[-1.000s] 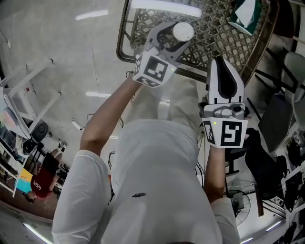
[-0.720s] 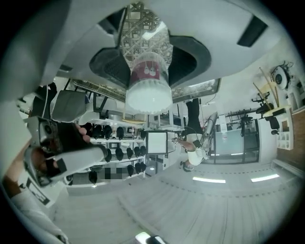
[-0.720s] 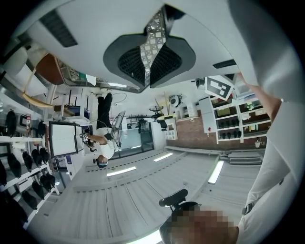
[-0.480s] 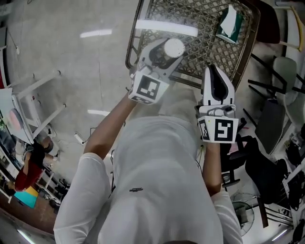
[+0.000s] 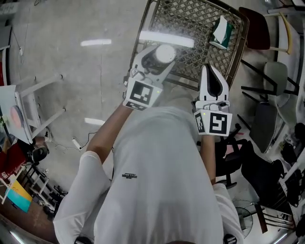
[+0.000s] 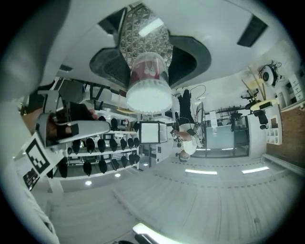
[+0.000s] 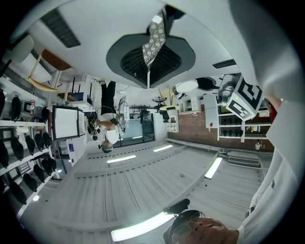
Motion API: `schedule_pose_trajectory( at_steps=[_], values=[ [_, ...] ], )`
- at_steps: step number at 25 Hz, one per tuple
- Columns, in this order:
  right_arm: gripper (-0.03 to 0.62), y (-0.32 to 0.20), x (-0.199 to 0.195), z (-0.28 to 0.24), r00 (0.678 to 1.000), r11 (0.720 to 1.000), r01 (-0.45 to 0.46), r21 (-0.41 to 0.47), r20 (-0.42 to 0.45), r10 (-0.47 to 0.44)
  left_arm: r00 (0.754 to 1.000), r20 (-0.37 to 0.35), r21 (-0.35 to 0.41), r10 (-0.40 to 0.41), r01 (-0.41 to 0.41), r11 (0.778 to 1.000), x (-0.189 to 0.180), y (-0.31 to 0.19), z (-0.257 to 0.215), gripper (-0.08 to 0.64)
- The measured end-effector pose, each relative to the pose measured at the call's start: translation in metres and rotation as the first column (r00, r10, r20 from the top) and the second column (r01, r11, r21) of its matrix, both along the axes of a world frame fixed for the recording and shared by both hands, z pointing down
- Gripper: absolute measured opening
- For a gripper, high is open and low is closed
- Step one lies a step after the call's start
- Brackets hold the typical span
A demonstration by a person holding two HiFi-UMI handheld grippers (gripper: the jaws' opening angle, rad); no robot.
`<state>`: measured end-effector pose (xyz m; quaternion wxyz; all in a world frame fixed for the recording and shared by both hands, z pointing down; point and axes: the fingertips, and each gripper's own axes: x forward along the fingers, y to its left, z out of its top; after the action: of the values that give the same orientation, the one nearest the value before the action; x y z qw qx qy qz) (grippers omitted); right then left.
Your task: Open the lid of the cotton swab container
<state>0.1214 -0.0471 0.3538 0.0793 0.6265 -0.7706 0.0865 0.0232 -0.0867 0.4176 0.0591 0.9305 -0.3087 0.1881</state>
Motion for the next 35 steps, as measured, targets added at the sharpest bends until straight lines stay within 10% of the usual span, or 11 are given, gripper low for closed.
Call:
schedule_pose_trajectory(
  at_steps=[14, 31, 35],
  values=[
    [0.003, 0.005, -0.015, -0.065, 1.000, 0.994, 0.006, 0.113, -0.024, -0.003, 0.994, -0.094, 0.063, -0.063, 0.069, 0.996, -0.042, 0.011, -0.099, 0.242],
    [0.008, 0.016, -0.037, -0.096, 0.992, 0.981, 0.125, 0.145, 0.000, -0.127, 0.998, -0.065, 0.075, -0.027, 0.032, 0.997, -0.031, 0.029, -0.115, 0.242],
    [0.131, 0.018, -0.061, -0.106, 0.962, 0.963, 0.241, 0.124, 0.098, -0.254, 0.999, -0.052, 0.063, -0.009, 0.013, 0.998, -0.028, 0.033, -0.112, 0.242]
  ],
)
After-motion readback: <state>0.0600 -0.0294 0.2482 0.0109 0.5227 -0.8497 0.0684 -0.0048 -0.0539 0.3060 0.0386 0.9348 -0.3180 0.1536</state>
